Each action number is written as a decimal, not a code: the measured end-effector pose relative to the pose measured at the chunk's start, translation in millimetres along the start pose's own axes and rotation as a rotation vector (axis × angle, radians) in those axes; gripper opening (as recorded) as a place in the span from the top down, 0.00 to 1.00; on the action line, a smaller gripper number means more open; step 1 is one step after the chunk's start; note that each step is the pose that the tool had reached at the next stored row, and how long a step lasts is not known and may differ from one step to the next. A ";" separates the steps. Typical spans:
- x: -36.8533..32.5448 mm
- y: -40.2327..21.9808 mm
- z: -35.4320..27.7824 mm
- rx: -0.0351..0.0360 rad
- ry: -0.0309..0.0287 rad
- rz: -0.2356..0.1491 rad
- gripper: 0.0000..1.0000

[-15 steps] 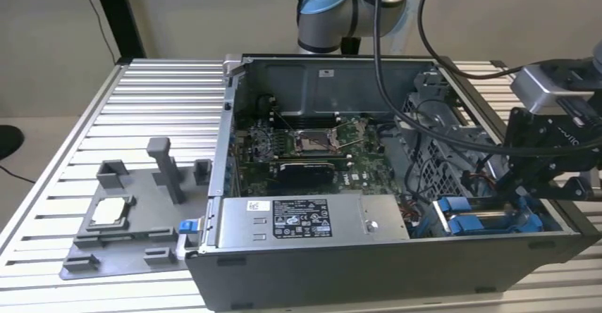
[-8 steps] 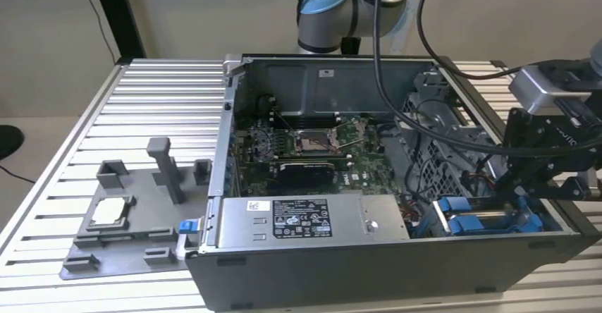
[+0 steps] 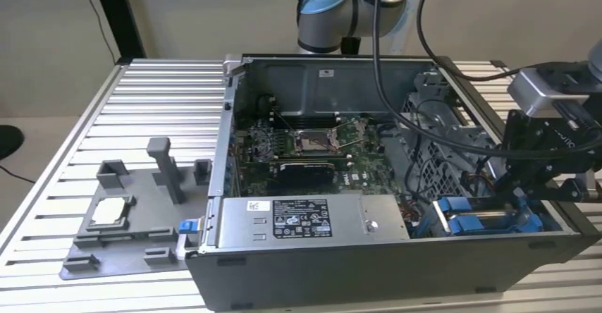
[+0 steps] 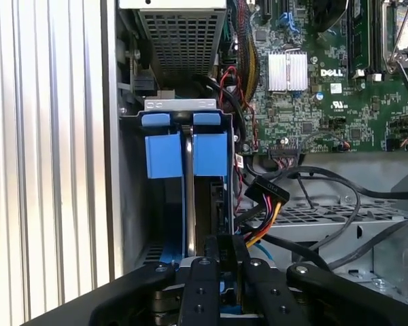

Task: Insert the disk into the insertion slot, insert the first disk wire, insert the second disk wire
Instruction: 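Insert the first disk wire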

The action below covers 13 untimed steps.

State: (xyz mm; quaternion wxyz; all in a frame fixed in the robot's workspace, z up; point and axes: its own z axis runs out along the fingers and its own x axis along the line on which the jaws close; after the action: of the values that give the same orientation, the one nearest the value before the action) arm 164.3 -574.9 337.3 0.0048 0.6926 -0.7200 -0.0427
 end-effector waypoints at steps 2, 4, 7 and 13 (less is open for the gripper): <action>0.1 -0.2 1.9 -0.0001 0.0004 0.000 1.00; 0.2 -0.4 4.1 0.0000 0.0023 0.000 1.00; 0.3 -0.7 7.2 -0.0003 0.0009 0.000 1.00; 0.4 -0.7 7.3 -0.0025 0.0010 0.000 1.00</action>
State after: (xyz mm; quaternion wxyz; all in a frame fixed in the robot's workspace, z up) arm 164.5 -574.9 329.9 0.0061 0.6926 -0.7200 -0.0432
